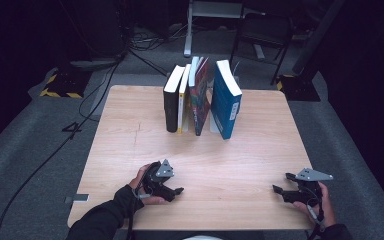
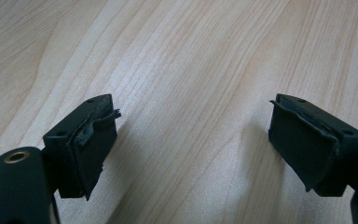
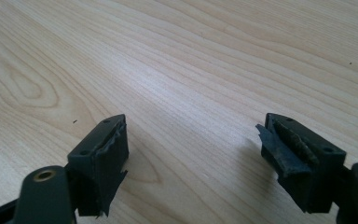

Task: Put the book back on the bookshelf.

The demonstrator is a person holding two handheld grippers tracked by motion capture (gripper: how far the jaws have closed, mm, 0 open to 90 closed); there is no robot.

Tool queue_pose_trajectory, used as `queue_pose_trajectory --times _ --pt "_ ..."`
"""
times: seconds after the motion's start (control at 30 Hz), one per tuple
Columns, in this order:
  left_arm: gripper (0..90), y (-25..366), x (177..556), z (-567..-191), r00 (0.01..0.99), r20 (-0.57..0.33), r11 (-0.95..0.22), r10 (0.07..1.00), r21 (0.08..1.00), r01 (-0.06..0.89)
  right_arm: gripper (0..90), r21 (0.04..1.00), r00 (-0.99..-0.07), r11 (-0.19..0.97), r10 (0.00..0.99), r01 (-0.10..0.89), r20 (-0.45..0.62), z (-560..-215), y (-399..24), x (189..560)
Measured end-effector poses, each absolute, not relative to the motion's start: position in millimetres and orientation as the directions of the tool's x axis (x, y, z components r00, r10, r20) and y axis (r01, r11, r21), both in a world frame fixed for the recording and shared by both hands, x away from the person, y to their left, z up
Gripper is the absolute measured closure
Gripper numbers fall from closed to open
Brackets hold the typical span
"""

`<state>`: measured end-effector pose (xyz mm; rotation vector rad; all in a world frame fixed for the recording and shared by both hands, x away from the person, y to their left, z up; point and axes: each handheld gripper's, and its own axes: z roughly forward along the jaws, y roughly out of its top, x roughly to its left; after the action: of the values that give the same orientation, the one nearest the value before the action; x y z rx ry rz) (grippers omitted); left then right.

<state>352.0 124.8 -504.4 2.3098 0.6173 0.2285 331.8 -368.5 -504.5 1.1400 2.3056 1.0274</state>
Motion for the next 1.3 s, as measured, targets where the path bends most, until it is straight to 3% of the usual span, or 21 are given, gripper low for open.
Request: queue_pose_trajectory --times 1.3 --pt "15.5 125.4 353.6 -504.5 0.878 -0.017 -0.628 0.478 0.692 0.356 22.0 0.745 -0.597 0.403 0.803 0.531 -0.008 -504.5 -368.6 332.1"
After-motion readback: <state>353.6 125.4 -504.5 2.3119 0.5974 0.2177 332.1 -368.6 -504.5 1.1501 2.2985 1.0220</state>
